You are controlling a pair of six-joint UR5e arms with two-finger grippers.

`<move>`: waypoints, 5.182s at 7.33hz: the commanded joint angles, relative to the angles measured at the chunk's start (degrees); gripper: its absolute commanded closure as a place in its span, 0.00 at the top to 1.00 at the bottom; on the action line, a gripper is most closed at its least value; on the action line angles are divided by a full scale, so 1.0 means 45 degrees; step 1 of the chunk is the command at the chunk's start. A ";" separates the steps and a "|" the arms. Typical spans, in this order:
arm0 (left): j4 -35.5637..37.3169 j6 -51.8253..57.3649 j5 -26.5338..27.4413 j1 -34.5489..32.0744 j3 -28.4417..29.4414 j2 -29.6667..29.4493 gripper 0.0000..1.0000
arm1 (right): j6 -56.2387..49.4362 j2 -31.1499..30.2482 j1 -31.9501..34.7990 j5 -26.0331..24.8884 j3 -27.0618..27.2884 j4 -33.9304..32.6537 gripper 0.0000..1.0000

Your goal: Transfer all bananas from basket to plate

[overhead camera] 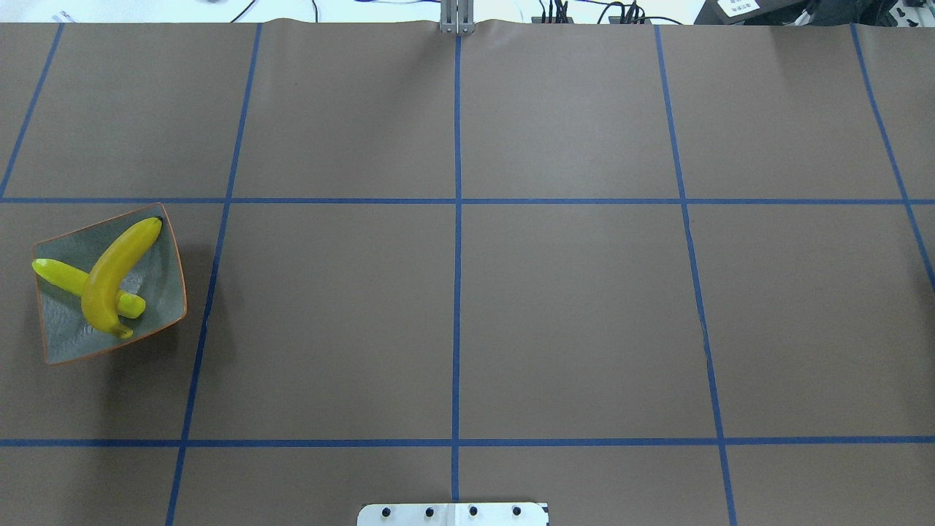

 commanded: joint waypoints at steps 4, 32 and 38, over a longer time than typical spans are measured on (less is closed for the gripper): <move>-0.0038 -0.0423 0.0024 0.0019 -0.0190 0.0233 0.99 | -0.2175 0.0515 0.0839 -0.0025 0.0339 -0.1810 0.84; -0.0155 -0.6451 -0.2042 0.0641 -0.0815 -0.0817 0.99 | 0.0195 0.2783 -0.0186 0.1863 0.5726 -0.9923 0.00; -0.0059 -1.0504 -0.3492 0.3820 -0.2106 -0.3919 0.99 | 0.5701 0.5728 -0.3859 0.2883 0.7448 -0.9806 0.00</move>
